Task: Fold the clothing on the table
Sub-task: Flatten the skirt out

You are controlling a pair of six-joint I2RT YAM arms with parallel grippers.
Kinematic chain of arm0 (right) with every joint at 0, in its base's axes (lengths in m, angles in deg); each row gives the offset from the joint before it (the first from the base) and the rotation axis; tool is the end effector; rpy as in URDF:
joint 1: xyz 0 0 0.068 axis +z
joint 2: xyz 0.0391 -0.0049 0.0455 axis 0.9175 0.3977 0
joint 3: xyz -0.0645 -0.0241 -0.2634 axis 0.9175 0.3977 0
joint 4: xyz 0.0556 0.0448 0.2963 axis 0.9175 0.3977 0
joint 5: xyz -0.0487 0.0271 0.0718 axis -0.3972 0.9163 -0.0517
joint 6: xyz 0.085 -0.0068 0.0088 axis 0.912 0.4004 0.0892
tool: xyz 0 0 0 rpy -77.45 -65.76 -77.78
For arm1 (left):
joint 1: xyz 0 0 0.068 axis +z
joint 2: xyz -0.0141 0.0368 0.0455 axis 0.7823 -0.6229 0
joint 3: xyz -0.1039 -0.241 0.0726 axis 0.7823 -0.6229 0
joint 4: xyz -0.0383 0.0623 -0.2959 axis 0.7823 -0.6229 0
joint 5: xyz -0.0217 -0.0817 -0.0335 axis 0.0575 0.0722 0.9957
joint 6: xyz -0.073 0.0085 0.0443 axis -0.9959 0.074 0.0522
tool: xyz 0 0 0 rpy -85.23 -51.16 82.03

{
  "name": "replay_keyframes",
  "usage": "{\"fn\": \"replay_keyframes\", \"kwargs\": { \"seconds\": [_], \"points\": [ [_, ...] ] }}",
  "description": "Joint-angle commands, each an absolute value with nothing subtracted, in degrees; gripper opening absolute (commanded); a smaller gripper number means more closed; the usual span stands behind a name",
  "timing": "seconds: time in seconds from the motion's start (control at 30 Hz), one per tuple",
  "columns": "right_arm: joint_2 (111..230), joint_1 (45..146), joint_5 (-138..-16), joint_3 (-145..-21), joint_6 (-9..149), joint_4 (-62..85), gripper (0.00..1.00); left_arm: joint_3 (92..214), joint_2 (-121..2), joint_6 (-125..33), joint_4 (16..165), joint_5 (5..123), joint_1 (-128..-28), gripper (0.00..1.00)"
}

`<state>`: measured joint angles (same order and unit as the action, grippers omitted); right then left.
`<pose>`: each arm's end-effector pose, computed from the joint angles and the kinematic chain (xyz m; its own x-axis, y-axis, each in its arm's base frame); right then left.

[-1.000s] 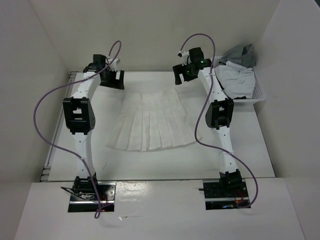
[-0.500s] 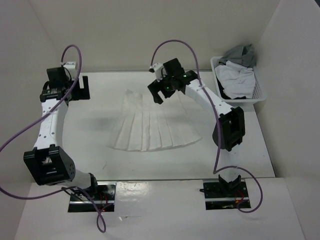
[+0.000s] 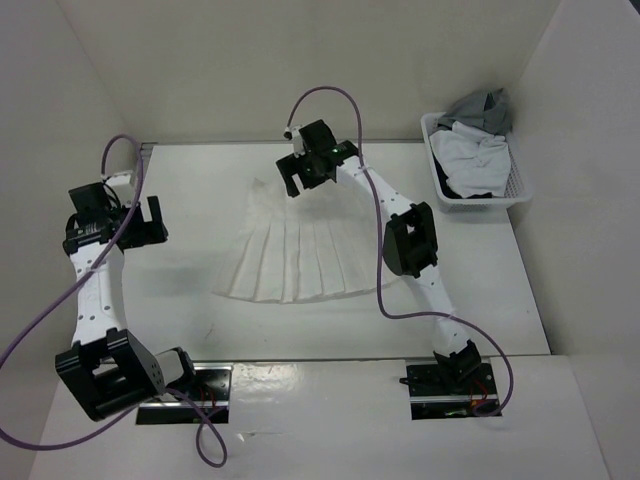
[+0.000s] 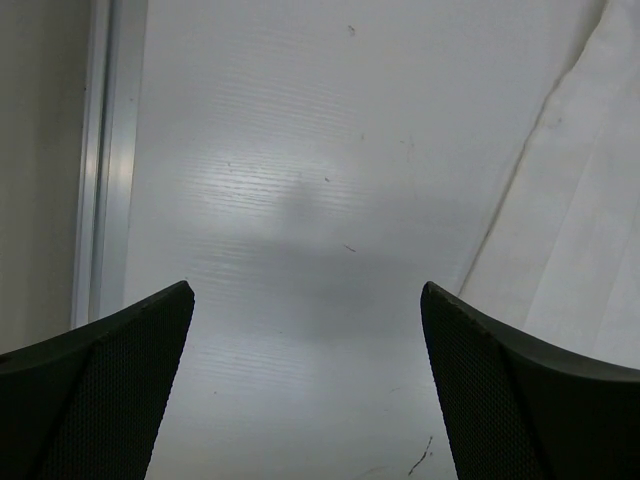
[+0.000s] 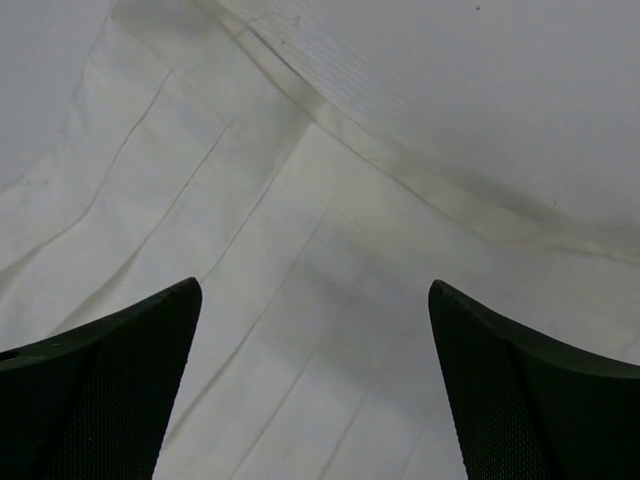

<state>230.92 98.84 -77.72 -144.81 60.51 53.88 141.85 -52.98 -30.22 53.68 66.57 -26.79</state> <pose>0.5213 0.3405 0.2069 -0.5886 -0.4289 -0.6853 -0.6311 0.7736 0.0580 0.3065 0.1250 0.2778 -0.6356 -0.2139 -0.7418 -0.2377 0.9684 -0.0756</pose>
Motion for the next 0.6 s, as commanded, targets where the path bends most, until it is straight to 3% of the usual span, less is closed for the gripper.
{"fn": "replay_keyframes", "kwargs": {
  "seconds": [0.0, 0.3, 0.57],
  "points": [
    [230.57, 99.35, -82.58, -147.43, 65.4, 53.06, 0.98, 140.63, -51.51, -29.09, 56.1, 70.28, -24.58, 1.0],
    [219.5, 101.19, -88.04, -124.78, 69.1, 45.43, 0.98, 140.62, -52.12, -28.56, 57.77, 70.82, -23.79, 1.0],
    [224.05, 101.19, -90.67, -125.44, 73.58, 44.8, 0.98, 140.1, -52.82, -28.56, 57.77, 69.76, -23.79, 1.0]
  ]
}}
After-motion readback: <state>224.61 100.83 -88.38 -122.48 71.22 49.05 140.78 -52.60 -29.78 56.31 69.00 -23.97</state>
